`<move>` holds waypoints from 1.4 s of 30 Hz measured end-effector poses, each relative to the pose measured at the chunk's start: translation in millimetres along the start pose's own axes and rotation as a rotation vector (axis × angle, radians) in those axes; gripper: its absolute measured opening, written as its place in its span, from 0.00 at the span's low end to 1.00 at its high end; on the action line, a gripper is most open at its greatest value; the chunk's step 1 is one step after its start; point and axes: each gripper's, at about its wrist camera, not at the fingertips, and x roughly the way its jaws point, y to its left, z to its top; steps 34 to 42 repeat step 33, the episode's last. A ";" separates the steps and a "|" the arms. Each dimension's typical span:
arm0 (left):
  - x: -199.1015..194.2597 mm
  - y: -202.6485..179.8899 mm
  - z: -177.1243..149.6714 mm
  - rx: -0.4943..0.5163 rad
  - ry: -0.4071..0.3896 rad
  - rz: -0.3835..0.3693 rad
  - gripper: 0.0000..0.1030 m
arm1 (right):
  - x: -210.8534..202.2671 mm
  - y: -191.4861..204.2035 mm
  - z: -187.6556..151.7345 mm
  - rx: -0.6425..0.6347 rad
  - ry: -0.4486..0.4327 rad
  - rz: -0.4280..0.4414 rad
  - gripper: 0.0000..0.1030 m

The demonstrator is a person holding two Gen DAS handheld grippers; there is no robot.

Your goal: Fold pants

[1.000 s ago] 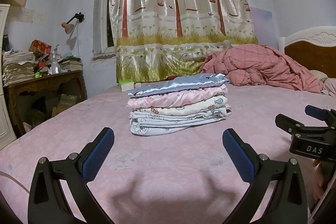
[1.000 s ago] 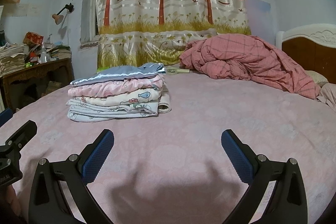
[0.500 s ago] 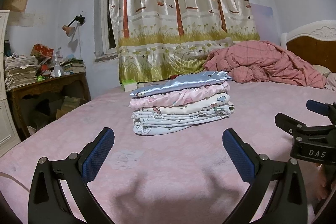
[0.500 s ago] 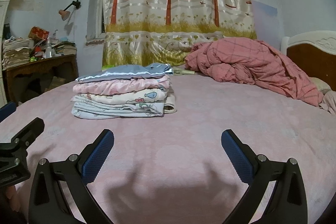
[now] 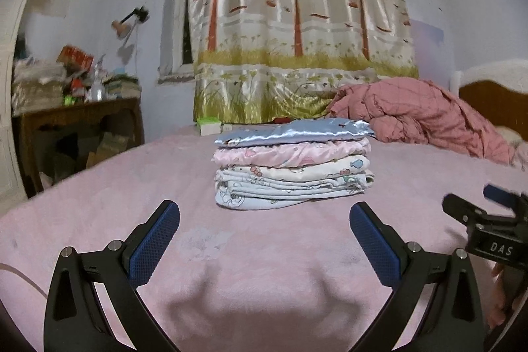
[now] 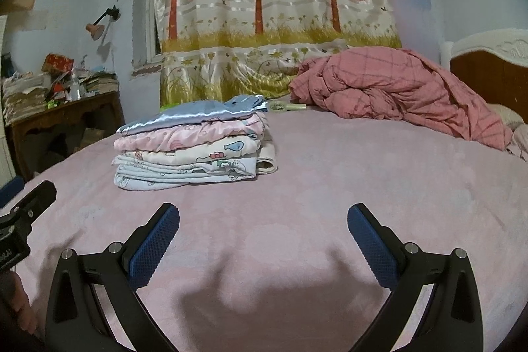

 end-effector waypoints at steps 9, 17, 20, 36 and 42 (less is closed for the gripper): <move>-5.4 -20.1 -0.4 0.090 -0.028 0.025 0.99 | 0.0 3.2 2.8 -0.014 -0.005 0.001 0.99; -4.6 -23.3 0.6 0.103 -0.031 0.024 0.99 | -0.6 4.2 3.4 -0.032 -0.009 -0.007 0.99; -5.2 -24.0 0.0 0.099 -0.034 0.025 0.99 | -0.1 3.7 3.8 -0.030 -0.009 -0.005 0.99; -6.2 -26.1 -0.4 0.098 -0.034 0.027 0.99 | -2.4 3.1 5.9 -0.037 -0.006 -0.013 0.99; -6.2 -26.1 -0.4 0.098 -0.034 0.027 0.99 | -2.4 3.1 5.9 -0.037 -0.006 -0.013 0.99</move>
